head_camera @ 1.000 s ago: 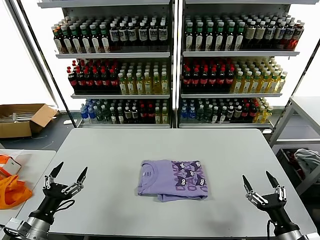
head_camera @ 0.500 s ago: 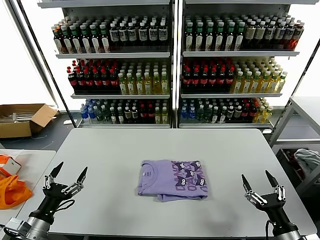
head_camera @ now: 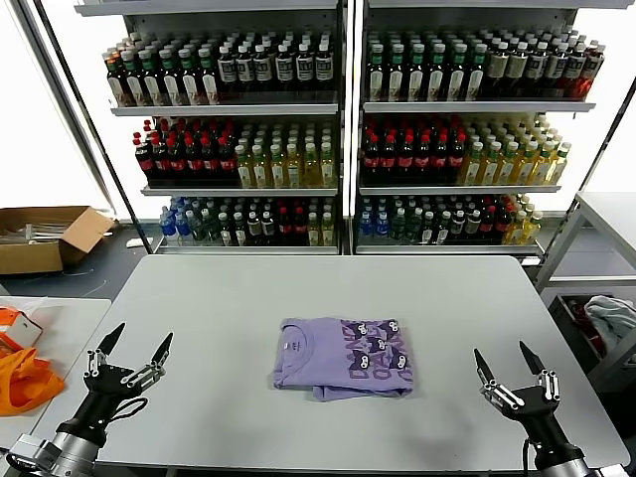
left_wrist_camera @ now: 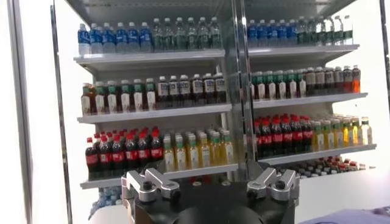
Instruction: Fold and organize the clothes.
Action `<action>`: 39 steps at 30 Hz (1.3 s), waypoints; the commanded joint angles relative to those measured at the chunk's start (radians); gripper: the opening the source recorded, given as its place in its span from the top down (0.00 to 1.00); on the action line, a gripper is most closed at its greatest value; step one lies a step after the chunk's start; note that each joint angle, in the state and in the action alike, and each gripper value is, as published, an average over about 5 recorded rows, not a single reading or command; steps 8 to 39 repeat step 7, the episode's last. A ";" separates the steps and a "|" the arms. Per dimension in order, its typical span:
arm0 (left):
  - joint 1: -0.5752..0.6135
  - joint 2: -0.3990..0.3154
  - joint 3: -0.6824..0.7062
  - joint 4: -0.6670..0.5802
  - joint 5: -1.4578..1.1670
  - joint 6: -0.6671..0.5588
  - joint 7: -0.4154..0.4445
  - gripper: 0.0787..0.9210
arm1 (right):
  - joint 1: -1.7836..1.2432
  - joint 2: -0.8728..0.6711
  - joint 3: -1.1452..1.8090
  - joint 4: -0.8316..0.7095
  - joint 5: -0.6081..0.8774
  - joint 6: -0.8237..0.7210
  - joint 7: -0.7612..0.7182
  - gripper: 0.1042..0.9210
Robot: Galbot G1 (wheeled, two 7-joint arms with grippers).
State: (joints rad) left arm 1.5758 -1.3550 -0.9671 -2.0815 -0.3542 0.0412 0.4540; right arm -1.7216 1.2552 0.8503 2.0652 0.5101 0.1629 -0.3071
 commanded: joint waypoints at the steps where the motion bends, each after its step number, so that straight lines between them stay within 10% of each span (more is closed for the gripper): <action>1: -0.002 0.002 0.002 -0.002 0.001 0.001 0.000 0.12 | 0.006 -0.005 -0.005 -0.001 -0.017 0.013 -0.010 0.12; 39: 0.004 0.002 -0.005 -0.009 0.000 -0.001 0.000 0.12 | 0.020 0.000 -0.031 -0.013 -0.023 0.035 0.038 0.12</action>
